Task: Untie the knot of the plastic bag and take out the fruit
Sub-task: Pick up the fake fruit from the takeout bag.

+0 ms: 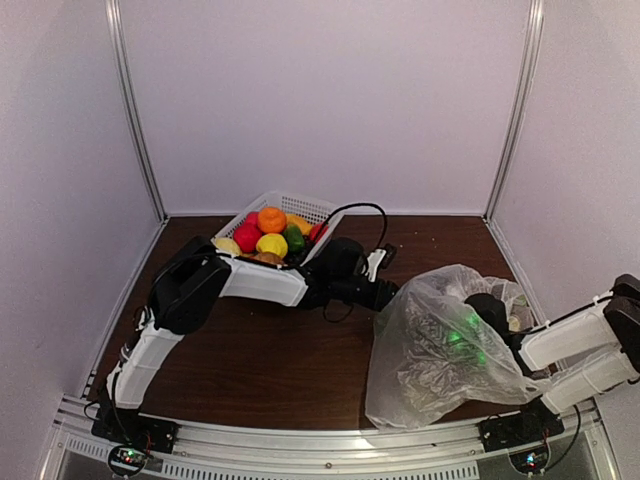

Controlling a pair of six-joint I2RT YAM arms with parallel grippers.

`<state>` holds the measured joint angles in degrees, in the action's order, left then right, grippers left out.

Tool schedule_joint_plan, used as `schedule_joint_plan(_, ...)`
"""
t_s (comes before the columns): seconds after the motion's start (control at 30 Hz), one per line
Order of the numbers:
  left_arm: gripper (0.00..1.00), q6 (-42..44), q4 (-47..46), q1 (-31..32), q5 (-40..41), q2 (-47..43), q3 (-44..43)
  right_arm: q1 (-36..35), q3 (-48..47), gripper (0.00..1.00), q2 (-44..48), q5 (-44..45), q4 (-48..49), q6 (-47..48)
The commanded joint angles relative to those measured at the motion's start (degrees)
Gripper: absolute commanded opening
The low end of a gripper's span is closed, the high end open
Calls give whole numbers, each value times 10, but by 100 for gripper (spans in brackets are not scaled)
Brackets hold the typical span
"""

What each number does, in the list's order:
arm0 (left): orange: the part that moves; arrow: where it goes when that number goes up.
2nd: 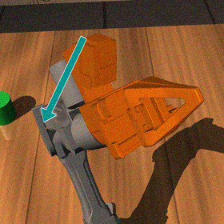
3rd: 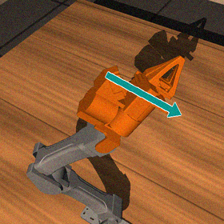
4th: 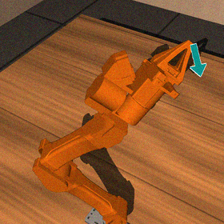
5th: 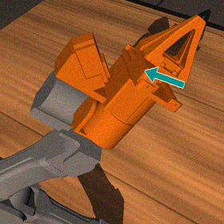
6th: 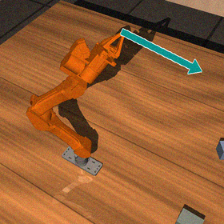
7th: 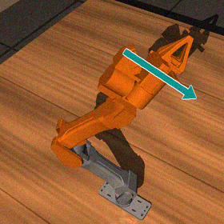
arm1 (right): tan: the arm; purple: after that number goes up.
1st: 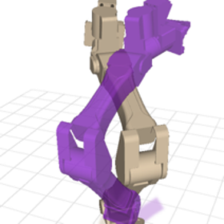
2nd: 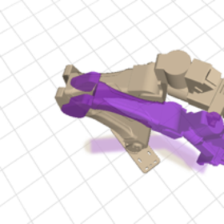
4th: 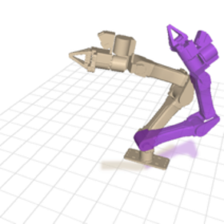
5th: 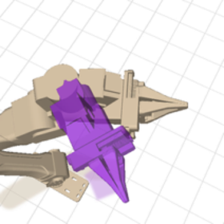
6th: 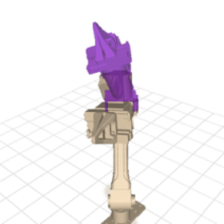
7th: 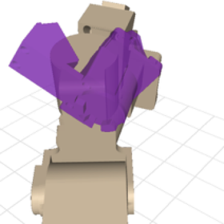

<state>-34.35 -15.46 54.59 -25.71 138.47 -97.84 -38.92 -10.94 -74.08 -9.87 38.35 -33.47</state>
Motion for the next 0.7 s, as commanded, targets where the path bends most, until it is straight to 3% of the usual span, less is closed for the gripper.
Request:
schedule_joint_plan(0.0,47,10,-29,4,-39,26,-24,-1,-20,85,-34,40,33,-12)
schedule_joint_plan(0.2,35,14,-31,9,-50,27,-12,3,-37,84,-103,43,84,-13)
schedule_joint_plan(0.67,17,-34,-87,19,-18,-11,64,6,-86,83,-201,18,117,7)
